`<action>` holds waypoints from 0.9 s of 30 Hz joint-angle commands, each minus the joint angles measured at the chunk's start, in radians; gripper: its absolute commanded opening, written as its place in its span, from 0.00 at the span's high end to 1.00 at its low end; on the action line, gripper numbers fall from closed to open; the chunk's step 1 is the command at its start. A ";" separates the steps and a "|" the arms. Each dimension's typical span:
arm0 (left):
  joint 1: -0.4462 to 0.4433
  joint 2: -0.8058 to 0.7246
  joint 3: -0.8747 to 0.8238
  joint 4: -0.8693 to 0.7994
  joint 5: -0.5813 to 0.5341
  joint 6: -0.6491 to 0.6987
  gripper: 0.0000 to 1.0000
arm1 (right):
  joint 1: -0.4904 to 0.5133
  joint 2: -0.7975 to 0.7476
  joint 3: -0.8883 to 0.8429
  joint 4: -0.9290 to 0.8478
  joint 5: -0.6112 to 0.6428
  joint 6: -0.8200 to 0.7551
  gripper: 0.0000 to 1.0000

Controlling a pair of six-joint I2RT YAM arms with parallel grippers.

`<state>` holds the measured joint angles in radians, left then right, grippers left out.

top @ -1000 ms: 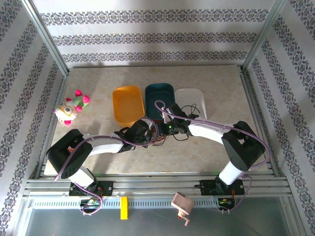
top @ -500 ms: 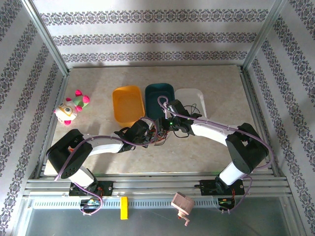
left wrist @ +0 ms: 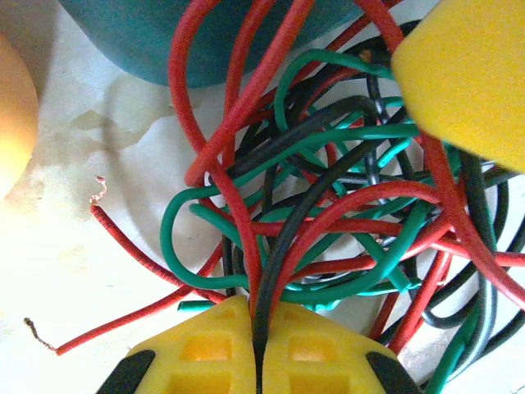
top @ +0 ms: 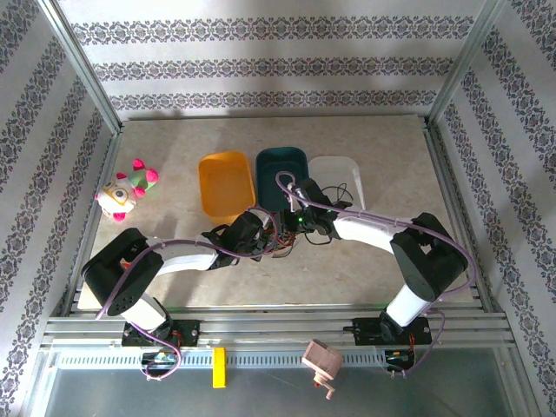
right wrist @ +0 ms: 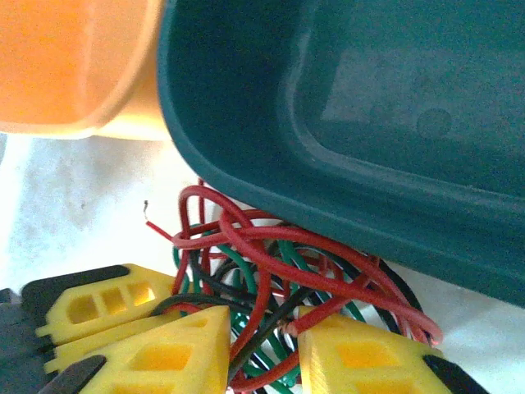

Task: Untangle the cables

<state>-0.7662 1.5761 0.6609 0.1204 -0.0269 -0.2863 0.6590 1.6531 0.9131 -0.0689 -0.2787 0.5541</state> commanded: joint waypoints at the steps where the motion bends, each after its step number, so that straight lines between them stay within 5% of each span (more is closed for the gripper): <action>1: -0.028 0.024 -0.014 -0.045 0.029 0.022 1.00 | 0.019 0.022 0.002 0.009 -0.020 0.013 0.75; 7: -0.031 0.037 -0.012 -0.039 0.016 0.016 1.00 | 0.016 -0.032 -0.042 0.013 0.039 0.023 0.99; 27: -0.031 0.093 0.019 -0.069 -0.021 -0.007 1.00 | -0.026 -0.520 -0.147 -0.044 0.478 0.054 1.00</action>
<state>-0.7864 1.6283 0.7113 0.2058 -0.0261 -0.3012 0.6636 1.2278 0.7570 -0.1726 -0.0051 0.6010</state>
